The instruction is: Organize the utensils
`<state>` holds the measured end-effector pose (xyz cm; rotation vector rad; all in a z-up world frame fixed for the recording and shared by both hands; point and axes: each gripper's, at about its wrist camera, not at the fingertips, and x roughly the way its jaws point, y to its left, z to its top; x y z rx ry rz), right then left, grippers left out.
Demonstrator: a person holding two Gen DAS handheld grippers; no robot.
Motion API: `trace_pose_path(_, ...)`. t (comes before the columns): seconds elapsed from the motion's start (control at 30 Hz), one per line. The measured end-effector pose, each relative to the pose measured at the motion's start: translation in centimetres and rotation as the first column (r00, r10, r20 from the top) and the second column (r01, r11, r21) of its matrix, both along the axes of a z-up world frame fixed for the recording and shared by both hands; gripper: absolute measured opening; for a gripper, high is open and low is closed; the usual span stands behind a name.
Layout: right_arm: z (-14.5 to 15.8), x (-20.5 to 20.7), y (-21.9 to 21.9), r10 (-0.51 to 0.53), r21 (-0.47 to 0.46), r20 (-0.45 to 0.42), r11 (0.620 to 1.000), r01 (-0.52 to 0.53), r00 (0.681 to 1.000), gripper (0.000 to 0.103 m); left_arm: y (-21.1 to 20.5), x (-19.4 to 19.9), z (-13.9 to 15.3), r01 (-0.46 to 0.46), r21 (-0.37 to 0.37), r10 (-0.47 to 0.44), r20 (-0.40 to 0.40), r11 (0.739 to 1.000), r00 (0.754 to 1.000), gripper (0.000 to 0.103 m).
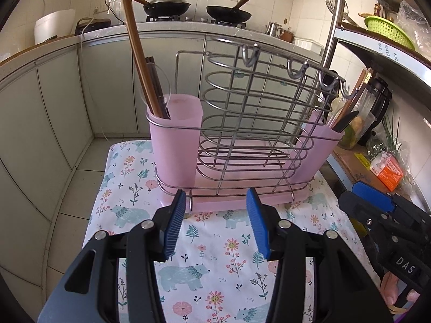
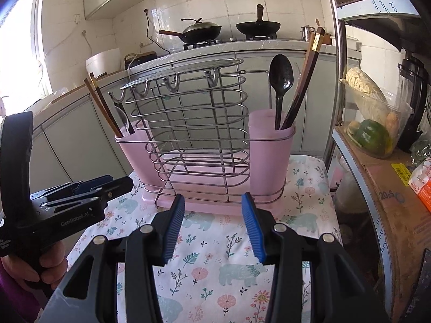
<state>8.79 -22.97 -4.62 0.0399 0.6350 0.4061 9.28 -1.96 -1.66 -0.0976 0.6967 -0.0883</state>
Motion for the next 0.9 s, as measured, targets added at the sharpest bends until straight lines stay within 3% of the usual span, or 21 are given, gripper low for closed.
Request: trace_pose_path(0.9, -0.94, 0.16, 0.63, 0.012, -0.016, -0.017, 1.0, -0.012, 1.0, 0.044, 0.2, 0.16, -0.62, 0.013, -0.005, -0.013, -0.011, 1.0, 1.0, 0.047)
